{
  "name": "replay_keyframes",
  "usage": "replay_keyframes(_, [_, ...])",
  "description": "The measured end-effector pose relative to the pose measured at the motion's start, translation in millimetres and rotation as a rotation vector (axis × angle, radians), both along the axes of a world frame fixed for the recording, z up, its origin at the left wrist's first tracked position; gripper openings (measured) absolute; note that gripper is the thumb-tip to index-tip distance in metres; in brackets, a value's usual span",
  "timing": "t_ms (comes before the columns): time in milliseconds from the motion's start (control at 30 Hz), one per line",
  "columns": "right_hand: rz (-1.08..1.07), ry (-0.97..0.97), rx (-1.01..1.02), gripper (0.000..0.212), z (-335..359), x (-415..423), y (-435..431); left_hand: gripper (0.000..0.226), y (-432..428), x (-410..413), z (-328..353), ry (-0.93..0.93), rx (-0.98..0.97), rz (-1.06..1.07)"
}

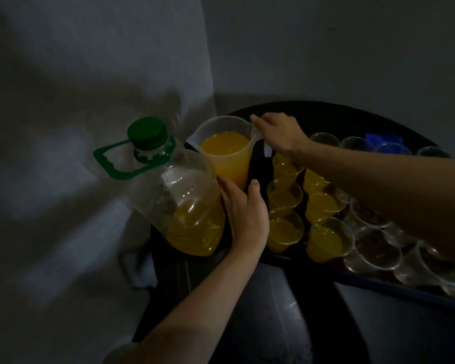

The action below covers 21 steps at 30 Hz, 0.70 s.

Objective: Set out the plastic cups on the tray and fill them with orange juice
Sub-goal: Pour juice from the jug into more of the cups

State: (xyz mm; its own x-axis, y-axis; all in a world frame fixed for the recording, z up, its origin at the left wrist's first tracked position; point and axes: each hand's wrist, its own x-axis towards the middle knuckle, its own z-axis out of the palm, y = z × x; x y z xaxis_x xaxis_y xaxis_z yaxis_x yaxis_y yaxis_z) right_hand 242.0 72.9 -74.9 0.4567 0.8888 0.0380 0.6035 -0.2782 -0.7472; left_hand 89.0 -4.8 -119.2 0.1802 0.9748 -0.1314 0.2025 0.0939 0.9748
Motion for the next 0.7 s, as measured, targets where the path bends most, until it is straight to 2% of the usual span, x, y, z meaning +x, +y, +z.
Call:
replay_keyframes(133, [-0.002, 0.033, 0.065, 0.049, -1.8, -1.8, 9.0, 0.092, 6.9, 6.4, 5.2, -0.025, -0.018, 0.043])
replay_keyframes(367, [-0.004, 0.309, 0.039, 0.034, -8.0, -1.9, 18.6, 0.100, 28.0, 10.8, 0.9, -0.001, -0.048, 0.167])
replay_keyframes(467, [0.012, 0.431, 0.056, 0.039, -7.3, -1.2, 15.8, 0.107, 30.2, 13.3, -0.7, 0.001, -0.053, 0.176])
replay_keyframes(700, [0.076, 0.360, 0.032, 0.033, -6.1, -1.6, 13.2, 0.131, 45.7, 17.1, -9.4, 0.052, -0.066, 0.189])
